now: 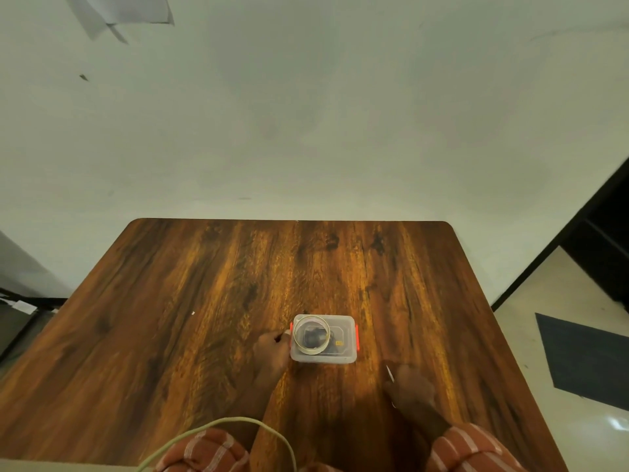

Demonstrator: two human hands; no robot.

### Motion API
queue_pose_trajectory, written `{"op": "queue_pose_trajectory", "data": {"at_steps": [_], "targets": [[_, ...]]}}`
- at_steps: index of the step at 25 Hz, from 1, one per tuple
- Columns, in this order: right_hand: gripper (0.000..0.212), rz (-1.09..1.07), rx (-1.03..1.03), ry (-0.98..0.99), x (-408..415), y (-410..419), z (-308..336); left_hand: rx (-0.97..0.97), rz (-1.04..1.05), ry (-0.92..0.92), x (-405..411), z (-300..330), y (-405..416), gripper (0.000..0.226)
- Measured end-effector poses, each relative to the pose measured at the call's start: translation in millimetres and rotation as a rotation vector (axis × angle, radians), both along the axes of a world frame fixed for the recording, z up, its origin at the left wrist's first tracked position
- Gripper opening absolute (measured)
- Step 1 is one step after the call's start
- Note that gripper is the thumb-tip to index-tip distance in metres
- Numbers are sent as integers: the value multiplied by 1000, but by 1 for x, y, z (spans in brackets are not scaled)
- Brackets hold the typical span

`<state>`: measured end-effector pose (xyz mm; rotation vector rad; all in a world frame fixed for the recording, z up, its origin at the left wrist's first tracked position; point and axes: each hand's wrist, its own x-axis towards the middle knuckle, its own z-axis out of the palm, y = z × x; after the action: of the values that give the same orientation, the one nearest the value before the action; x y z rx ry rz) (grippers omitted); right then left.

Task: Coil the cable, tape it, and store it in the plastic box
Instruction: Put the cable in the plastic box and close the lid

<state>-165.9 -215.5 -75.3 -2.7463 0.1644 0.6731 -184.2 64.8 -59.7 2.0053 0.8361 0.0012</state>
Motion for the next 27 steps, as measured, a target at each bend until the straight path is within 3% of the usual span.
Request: {"op": "queue_pose_trajectory", "data": {"at_steps": [4,6,8,11,15,18,21,27], "targets": [[19,-201,382,90,10,8,7,-7,-18,-15,0,-5,4,23],[17,-319,591,44,21,23,25,-15,-28,-34,1,-5,4,19],[18,-263,683,-2,36,42,47,0,-24,-39,1,-4,4,17],[20,-153,693,62,51,69,72,19,-45,-20,-2,-6,5,18],[38,-108,505,26,47,82,84,-9,-77,-2,-7,-6,5,18],[22,-134,467,-112,38,82,76,-29,-28,34,-8,-4,5,28],[23,-221,395,-219,31,76,40,-75,45,71,-7,-12,9,38],[19,-387,592,-65,37,80,20,-155,104,18,8,-13,8,38]]}}
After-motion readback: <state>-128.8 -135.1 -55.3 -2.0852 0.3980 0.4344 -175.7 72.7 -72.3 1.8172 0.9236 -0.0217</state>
